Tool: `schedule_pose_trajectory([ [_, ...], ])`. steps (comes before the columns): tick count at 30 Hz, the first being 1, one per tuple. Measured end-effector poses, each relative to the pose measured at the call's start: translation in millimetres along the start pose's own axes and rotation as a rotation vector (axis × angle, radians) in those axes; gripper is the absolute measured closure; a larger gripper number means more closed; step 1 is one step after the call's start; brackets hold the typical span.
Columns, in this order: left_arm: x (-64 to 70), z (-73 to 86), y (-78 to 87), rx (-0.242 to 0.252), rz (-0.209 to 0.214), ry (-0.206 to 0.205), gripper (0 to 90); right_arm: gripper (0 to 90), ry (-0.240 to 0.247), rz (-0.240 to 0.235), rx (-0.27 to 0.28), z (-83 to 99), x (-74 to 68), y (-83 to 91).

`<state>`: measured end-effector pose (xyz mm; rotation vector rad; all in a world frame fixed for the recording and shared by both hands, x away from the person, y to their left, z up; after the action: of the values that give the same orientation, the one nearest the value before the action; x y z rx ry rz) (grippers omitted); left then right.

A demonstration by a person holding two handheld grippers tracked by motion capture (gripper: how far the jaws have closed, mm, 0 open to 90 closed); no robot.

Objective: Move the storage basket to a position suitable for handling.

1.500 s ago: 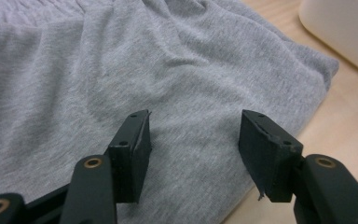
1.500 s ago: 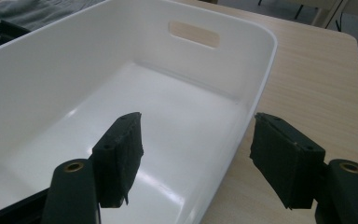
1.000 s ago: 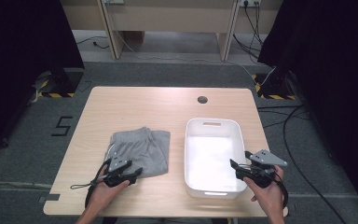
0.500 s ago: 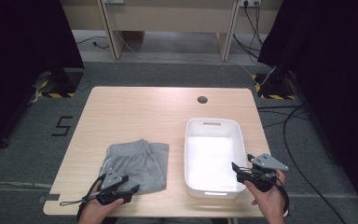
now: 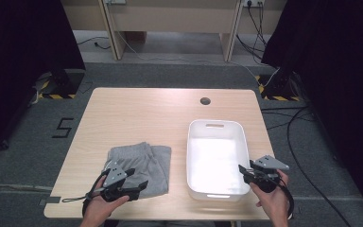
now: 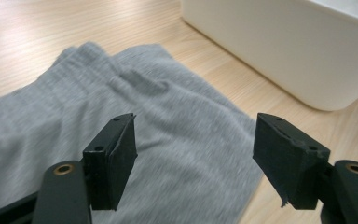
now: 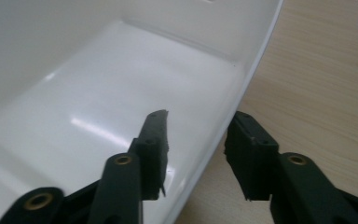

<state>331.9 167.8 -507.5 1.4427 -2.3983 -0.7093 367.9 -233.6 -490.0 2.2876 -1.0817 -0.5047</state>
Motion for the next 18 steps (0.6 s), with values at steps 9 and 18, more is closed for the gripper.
schedule_pose_trajectory([
  [9, 17.6, -11.2, -7.4, 0.009, 0.036, -0.036, 28.9, 70.2, 0.108, -0.048, -0.066, -19.1, 13.4, -23.3],
  [18, 31.4, -25.8, -12.7, 0.063, 0.056, -0.09, 29.9, 70.7, 0.276, -0.143, -0.09, -45.8, 25.4, -50.2],
])
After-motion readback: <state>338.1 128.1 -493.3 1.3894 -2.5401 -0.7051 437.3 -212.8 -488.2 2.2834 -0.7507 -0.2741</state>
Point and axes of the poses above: each handheld gripper's, and its own axes: y roughly backward along the jaws, z roughly out of its underside, x roughly to its right, the point moved 6 cm from there along -y, roughly forward along the jaws, and after that the axes turned 14 degrees about -z, right-handed, at the moved point
